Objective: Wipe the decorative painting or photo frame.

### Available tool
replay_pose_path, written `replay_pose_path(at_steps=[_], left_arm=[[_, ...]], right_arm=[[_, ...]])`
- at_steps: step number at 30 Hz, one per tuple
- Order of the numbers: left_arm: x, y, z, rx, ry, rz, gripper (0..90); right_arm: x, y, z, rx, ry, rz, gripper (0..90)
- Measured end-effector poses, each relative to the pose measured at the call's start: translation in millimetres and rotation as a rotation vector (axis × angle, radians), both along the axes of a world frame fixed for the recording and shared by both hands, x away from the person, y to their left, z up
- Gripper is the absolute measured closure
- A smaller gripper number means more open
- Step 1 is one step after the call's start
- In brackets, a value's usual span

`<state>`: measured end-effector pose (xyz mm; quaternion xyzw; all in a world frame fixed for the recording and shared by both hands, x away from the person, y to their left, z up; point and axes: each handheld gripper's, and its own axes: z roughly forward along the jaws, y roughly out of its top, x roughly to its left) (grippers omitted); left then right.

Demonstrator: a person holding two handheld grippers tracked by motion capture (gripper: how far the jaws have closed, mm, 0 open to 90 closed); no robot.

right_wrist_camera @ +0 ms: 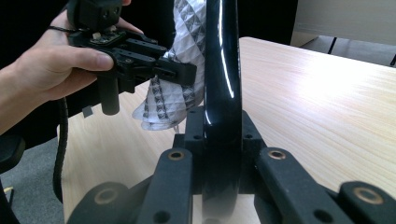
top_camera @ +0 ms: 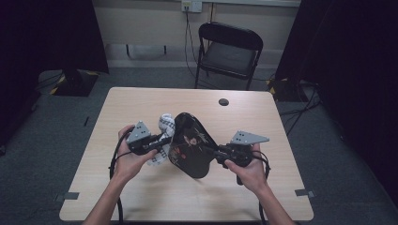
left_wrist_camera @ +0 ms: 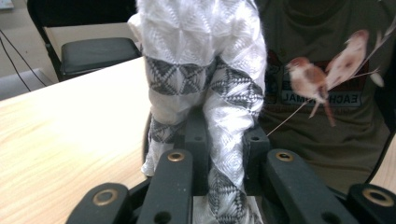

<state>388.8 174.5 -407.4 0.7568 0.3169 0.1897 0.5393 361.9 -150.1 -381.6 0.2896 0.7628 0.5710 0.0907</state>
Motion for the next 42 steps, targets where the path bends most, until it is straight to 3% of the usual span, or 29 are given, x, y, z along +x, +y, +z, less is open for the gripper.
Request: replay_pose_path(at_steps=[5,12,17,21,27,31,35,42], left_arm=[[-2.6,-5.0,-0.7,0.015,0.003,-0.018,77.9],[-15.2,-29.3,2.8,0.033,-0.011,-0.126,77.8],[-15.1,-34.2,-2.6,-0.002,0.009,-0.193,77.9],[-11.5,-24.8,-2.3,-0.002,0.008,-0.151,78.0],[-4.3,-3.3,-0.3,0.006,-0.005,-0.044,77.9],[0.3,8.3,-3.3,-0.009,0.014,-0.017,77.9],[-0.1,5.1,-5.0,-0.001,0.014,-0.035,77.9],[-9.4,-18.7,-0.1,0.026,0.001,-0.127,77.7]], right_arm=[[0.3,0.0,0.0,0.000,0.000,0.001,80.5],[0.6,-0.7,-0.3,0.004,0.002,0.003,80.8],[0.9,-2.0,-0.5,0.004,0.003,0.002,80.9],[1.3,-1.3,-0.6,0.006,0.000,0.003,80.8],[1.1,-0.5,-0.6,0.005,-0.004,0.003,81.0],[1.3,0.0,-0.5,0.005,-0.005,0.003,81.1],[1.7,-0.1,-0.5,0.006,-0.004,0.004,81.1],[1.7,-0.3,-0.7,0.009,-0.001,0.002,81.1]])
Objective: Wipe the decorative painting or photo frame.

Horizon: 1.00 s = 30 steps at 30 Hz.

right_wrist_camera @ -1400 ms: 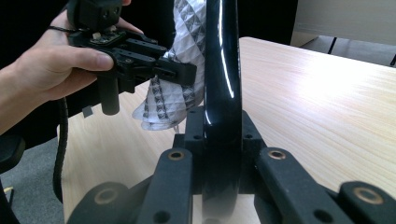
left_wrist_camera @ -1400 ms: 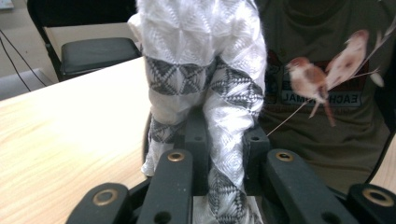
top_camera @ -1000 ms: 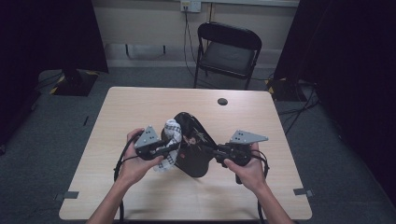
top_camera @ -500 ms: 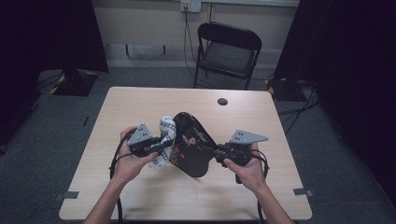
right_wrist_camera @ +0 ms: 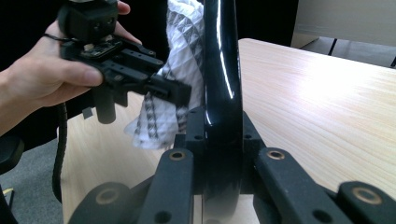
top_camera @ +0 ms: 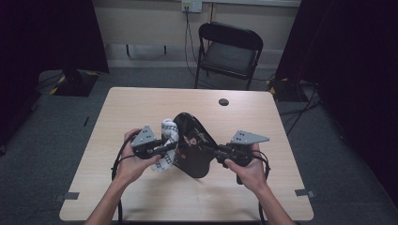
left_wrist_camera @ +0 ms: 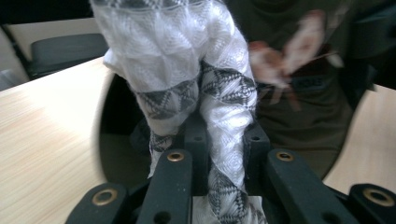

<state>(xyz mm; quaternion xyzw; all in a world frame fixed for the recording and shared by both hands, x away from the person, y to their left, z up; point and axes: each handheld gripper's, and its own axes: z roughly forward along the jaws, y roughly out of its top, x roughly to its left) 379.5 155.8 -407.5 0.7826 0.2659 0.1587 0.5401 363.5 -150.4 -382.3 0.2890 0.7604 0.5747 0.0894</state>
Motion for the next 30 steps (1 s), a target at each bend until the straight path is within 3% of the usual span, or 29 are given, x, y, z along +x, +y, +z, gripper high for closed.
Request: replay_pose_path(at_steps=[6,12,13,16,17,21,26,30], left_arm=[[-9.2,-23.3,0.4,0.008,-0.005,-0.107,77.6],[-5.7,-17.9,0.3,0.014,0.000,-0.070,77.9],[-2.1,-8.6,-0.1,0.006,0.004,-0.031,77.9],[0.8,-0.8,-1.0,0.005,0.010,0.006,77.9],[5.4,9.5,-4.4,0.008,0.022,0.056,77.8],[11.9,23.9,-12.8,0.012,0.042,0.131,77.7],[14.0,28.3,-18.2,0.016,0.060,0.132,77.9],[10.1,17.4,-16.2,0.023,0.059,0.081,77.9]], right_arm=[[0.2,-0.1,0.0,0.000,0.001,0.001,81.1],[0.6,-1.0,-0.2,0.000,0.003,-0.006,81.1],[0.4,0.0,0.0,-0.001,0.000,-0.005,81.1],[0.6,0.4,0.2,-0.002,0.000,-0.004,81.1],[0.7,0.3,0.2,-0.002,0.001,-0.005,81.1],[0.5,0.6,0.3,-0.003,0.001,-0.006,81.0],[0.8,0.8,0.3,-0.003,0.000,-0.004,81.0],[0.7,0.8,0.5,-0.006,0.001,-0.005,81.0]])
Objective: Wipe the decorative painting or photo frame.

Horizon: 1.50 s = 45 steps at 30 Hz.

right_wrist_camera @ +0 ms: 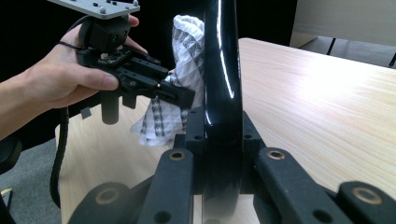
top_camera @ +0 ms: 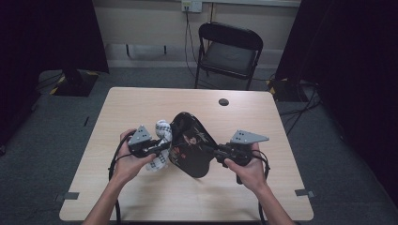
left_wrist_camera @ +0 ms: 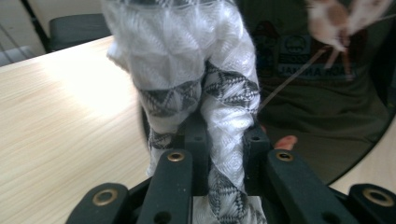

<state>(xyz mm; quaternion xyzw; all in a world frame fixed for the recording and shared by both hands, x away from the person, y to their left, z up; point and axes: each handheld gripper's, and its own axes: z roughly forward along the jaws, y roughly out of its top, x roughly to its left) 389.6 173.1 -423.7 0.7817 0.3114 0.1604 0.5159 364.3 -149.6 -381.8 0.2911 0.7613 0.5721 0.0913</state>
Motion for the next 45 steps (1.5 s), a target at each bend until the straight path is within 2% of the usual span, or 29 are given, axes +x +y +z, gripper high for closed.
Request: replay_pose_path(at_steps=[2,4,6,9,10,11,13,18,20,24,27,31,34,37,39,41,45], left_arm=[[-3.7,-8.8,4.1,-0.014,0.000,-0.045,77.9],[-6.0,-15.9,6.4,0.006,-0.015,-0.062,77.8],[-7.9,-21.5,7.3,-0.009,-0.009,-0.084,77.8],[-8.3,-24.5,6.2,0.011,-0.023,-0.097,77.7],[-7.1,-23.5,4.4,0.000,-0.018,-0.098,77.8],[-6.4,-22.6,3.5,-0.006,-0.011,-0.095,77.9],[-3.6,-17.1,2.4,0.026,-0.015,-0.074,77.9],[4.8,6.2,-0.5,0.030,-0.016,0.047,78.0],[7.5,15.0,-4.7,0.030,0.000,0.078,77.9],[9.2,13.4,-13.7,0.045,0.023,0.069,78.0],[7.6,8.2,-12.8,0.051,0.025,0.043,78.0],[1.6,-3.2,1.1,-0.001,0.001,-0.013,78.2],[-5.9,-17.3,15.8,-0.050,-0.056,-0.050,78.1],[-11.5,-27.0,22.9,-0.057,-0.096,-0.071,78.0],[-13.2,-32.6,23.6,-0.067,-0.093,-0.084,78.0],[-13.8,-36.4,22.6,-0.053,-0.099,-0.102,78.0],[-13.0,-38.2,16.7,-0.037,-0.058,-0.146,78.0]], right_arm=[[0.2,-0.1,-0.2,0.003,0.000,0.001,81.0],[0.5,-0.3,-0.3,0.003,0.001,0.001,80.9],[0.6,-0.5,-0.4,0.003,0.000,-0.003,80.9],[1.2,-0.8,-0.8,0.006,0.000,-0.006,80.8],[1.2,-0.6,-0.7,0.006,0.000,-0.006,80.8],[1.2,-0.4,-0.6,0.005,0.000,-0.007,80.8],[1.2,-0.3,-0.6,0.005,0.000,-0.008,80.7],[1.4,-0.3,-0.7,0.005,0.000,-0.006,80.8],[1.5,0.0,-0.6,0.005,-0.001,-0.005,80.8],[1.6,0.0,-0.4,0.003,-0.001,-0.004,80.8],[1.6,-0.4,-0.5,0.005,0.002,-0.005,80.6],[1.9,-0.2,-0.7,0.006,0.001,-0.003,80.7],[2.3,-0.3,-0.9,0.007,0.000,-0.003,80.8],[1.9,0.0,-0.7,0.006,0.000,-0.004,80.9],[1.7,0.1,-0.8,0.006,-0.001,-0.006,81.0],[1.8,0.0,-1.2,0.009,-0.001,-0.009,80.9],[2.3,-0.1,-1.1,0.008,0.001,-0.008,81.0]])
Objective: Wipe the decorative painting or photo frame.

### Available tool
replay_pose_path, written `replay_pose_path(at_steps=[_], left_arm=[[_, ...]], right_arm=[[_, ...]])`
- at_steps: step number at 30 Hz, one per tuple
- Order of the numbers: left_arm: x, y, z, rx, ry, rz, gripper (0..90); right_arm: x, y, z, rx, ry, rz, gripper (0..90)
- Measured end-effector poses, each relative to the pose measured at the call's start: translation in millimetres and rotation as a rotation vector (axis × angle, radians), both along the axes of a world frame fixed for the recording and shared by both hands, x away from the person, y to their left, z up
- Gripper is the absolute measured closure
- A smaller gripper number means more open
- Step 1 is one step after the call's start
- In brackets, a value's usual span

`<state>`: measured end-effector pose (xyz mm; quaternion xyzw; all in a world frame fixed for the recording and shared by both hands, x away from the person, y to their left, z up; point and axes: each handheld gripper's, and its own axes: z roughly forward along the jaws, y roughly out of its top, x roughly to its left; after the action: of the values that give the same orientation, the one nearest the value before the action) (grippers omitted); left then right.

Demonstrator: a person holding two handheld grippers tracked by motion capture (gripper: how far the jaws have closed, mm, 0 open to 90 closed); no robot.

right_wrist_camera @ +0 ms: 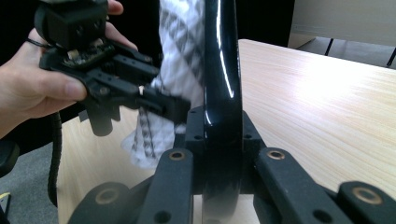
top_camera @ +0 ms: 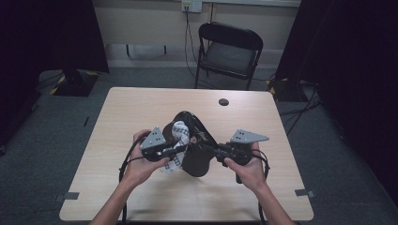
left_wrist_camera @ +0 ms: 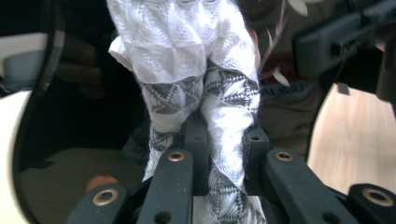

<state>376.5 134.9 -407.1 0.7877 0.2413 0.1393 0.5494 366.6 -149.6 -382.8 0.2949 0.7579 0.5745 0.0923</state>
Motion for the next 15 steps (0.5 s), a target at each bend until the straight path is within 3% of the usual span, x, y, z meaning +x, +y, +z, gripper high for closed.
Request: replay_pose_path(at_steps=[4,8,12,15], left_arm=[[3.0,-0.3,-12.2,0.040,0.027,-0.021,77.9],[9.2,7.2,-23.6,0.082,0.053,0.004,78.0],[12.5,15.7,-19.3,0.061,0.042,0.045,78.3],[17.5,27.5,-18.2,0.050,0.034,0.115,78.2]], right_arm=[[0.5,0.2,0.0,-0.001,-0.001,-0.005,80.8],[0.7,0.7,-0.7,0.003,-0.003,-0.013,79.9],[0.9,0.6,-0.7,0.003,-0.001,-0.011,80.1],[1.1,0.6,-0.9,0.005,-0.002,-0.010,80.1]])
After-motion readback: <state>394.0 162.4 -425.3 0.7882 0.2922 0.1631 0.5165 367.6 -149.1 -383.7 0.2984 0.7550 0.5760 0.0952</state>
